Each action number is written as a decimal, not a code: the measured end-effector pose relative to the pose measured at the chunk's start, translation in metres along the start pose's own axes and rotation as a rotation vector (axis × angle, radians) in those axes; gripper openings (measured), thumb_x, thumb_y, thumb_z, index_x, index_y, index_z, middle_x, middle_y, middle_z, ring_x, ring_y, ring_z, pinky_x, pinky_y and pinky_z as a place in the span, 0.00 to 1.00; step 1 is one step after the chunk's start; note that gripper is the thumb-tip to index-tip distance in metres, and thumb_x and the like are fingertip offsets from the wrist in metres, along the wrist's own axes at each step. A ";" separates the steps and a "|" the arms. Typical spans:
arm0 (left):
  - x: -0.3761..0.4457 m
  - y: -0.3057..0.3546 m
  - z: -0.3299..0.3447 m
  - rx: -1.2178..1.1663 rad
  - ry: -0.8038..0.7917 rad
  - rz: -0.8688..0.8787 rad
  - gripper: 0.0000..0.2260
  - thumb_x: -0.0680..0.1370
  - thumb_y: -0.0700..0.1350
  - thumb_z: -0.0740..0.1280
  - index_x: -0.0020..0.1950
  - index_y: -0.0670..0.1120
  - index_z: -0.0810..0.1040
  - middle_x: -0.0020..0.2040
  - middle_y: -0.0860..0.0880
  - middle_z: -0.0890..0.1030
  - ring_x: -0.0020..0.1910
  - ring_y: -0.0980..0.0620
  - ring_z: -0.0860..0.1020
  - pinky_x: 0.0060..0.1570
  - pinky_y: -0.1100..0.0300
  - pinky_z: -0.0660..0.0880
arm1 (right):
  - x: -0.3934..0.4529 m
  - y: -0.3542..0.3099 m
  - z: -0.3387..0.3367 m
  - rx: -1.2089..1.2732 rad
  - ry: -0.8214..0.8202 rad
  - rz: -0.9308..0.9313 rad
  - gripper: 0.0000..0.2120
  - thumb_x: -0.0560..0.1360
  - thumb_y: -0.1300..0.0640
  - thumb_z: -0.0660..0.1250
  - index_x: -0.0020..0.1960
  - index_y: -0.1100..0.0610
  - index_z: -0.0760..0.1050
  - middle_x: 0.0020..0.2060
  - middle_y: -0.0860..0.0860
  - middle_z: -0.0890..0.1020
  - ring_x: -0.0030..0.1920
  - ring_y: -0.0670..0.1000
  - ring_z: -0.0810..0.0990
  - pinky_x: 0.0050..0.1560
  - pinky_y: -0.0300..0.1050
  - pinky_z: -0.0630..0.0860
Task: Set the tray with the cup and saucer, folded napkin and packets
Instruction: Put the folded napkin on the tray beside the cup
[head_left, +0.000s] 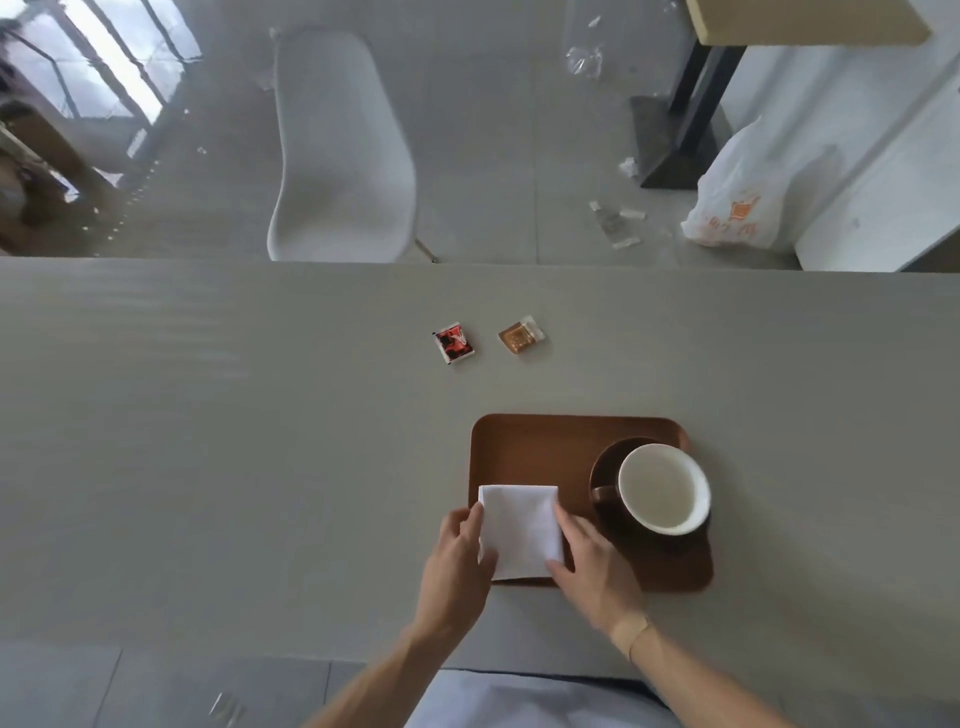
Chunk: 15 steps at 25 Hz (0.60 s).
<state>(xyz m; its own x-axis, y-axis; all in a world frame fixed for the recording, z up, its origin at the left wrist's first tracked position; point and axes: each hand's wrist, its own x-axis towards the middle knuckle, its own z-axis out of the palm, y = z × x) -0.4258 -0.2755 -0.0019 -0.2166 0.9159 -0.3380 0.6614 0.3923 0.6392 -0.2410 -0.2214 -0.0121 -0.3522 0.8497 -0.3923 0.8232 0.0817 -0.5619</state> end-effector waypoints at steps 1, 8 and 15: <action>0.000 0.000 0.002 0.046 0.011 0.007 0.23 0.78 0.42 0.64 0.72 0.50 0.66 0.59 0.51 0.72 0.52 0.50 0.76 0.48 0.58 0.75 | -0.001 0.003 -0.001 -0.024 0.004 -0.019 0.33 0.76 0.53 0.66 0.78 0.50 0.57 0.68 0.47 0.72 0.63 0.49 0.76 0.57 0.39 0.75; 0.004 0.004 0.002 0.457 0.018 -0.003 0.26 0.79 0.51 0.60 0.76 0.51 0.59 0.61 0.51 0.71 0.57 0.48 0.71 0.55 0.56 0.67 | -0.001 0.002 -0.005 -0.292 0.030 -0.085 0.33 0.77 0.45 0.62 0.78 0.53 0.57 0.65 0.48 0.70 0.63 0.50 0.73 0.55 0.44 0.77; 0.020 0.003 0.021 0.541 0.059 0.450 0.25 0.81 0.47 0.59 0.77 0.42 0.61 0.79 0.43 0.60 0.78 0.44 0.56 0.74 0.45 0.53 | 0.010 -0.013 0.021 -0.419 0.188 -0.309 0.26 0.79 0.55 0.57 0.76 0.60 0.61 0.76 0.55 0.63 0.76 0.58 0.61 0.74 0.55 0.64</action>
<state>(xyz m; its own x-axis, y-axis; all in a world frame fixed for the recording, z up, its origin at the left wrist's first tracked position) -0.4130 -0.2579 -0.0211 0.1335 0.9883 -0.0730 0.9567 -0.1093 0.2699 -0.2644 -0.2248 -0.0245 -0.5514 0.8286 -0.0967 0.8144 0.5095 -0.2778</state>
